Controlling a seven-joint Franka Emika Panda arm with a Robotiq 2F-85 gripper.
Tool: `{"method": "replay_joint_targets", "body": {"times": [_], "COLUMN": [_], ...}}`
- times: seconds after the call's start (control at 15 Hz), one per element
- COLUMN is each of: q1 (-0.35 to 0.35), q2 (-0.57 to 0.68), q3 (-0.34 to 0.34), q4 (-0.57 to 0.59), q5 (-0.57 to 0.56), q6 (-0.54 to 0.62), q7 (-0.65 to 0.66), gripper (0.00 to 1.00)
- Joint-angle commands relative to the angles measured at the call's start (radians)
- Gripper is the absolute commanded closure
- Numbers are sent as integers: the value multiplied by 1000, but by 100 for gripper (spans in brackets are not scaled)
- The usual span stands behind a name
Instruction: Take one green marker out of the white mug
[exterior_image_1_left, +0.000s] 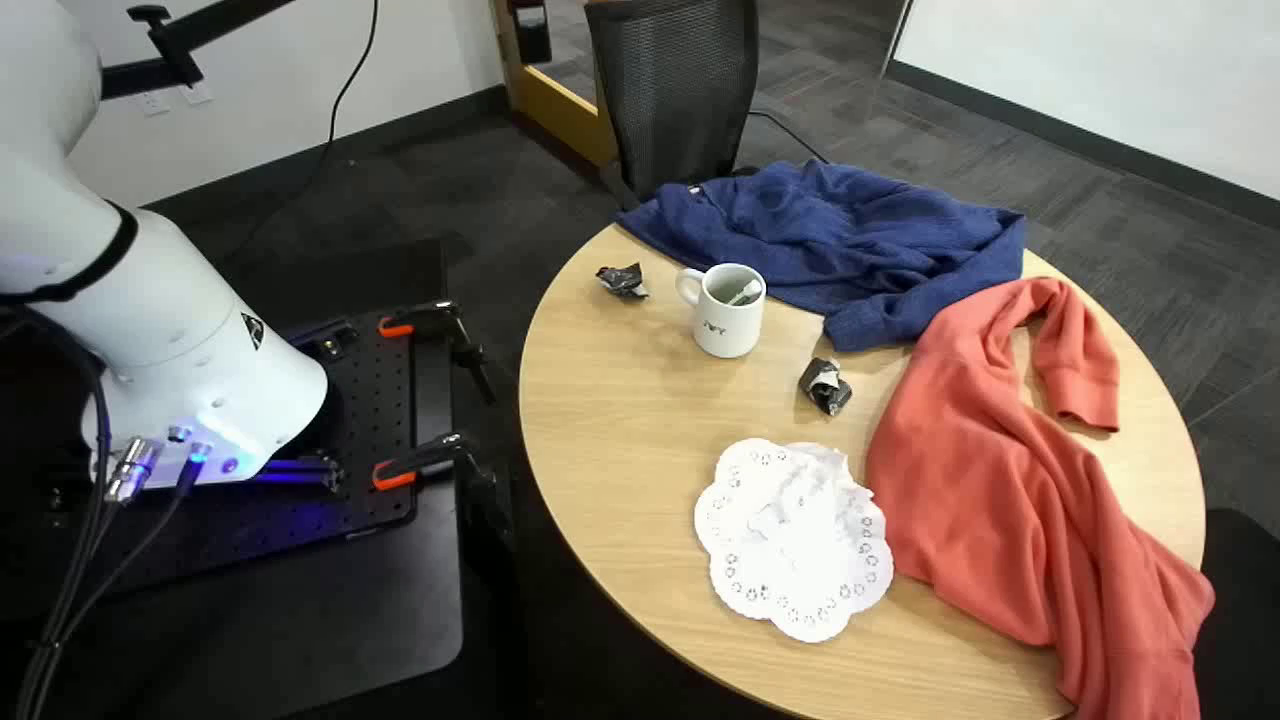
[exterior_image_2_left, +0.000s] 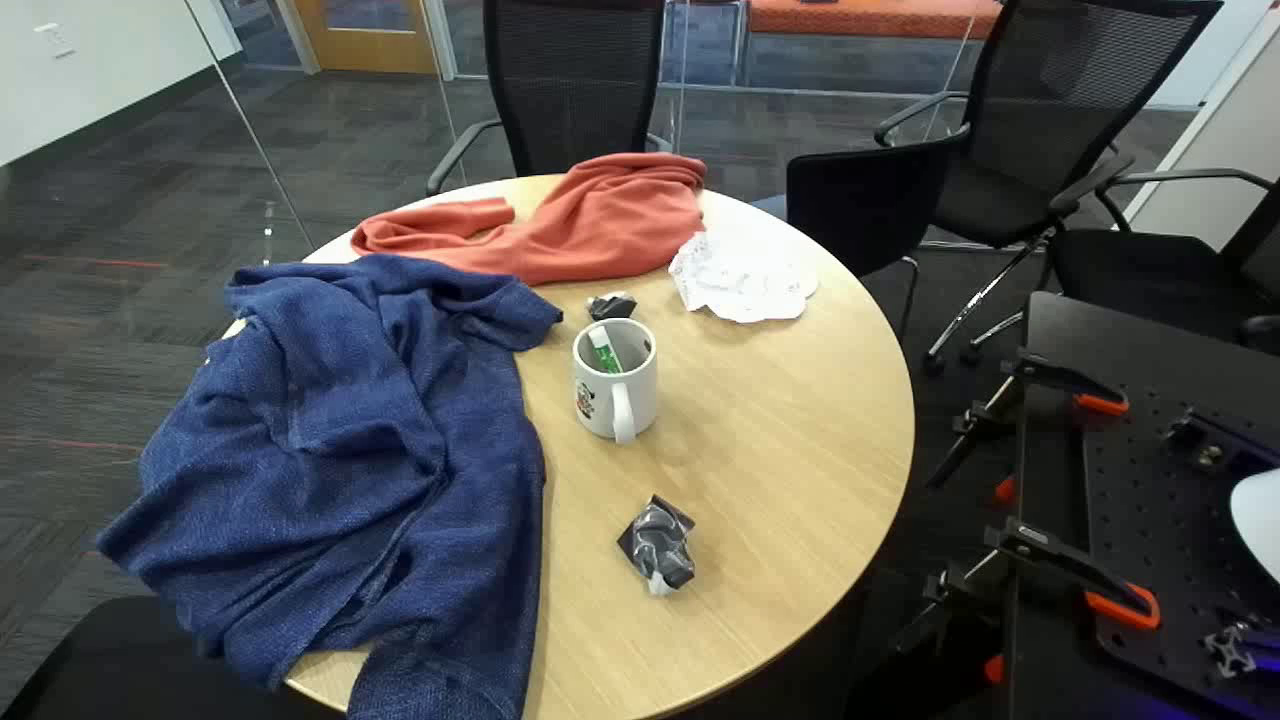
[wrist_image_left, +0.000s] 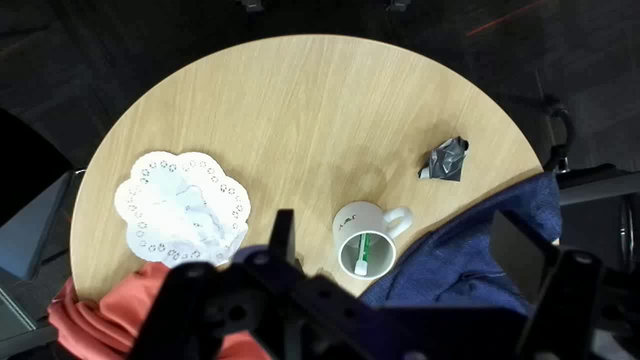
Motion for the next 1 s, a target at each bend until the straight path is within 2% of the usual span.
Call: {"method": "replay_joint_targets", "body": {"times": [0.0, 0.93], "q1": [-2, 0], "q2": [0, 5], "q3": [2, 5], "q4": [2, 1], "q5": [1, 4], "q6": [-2, 11], "q7": [-1, 2], "gripper": [0, 0]}}
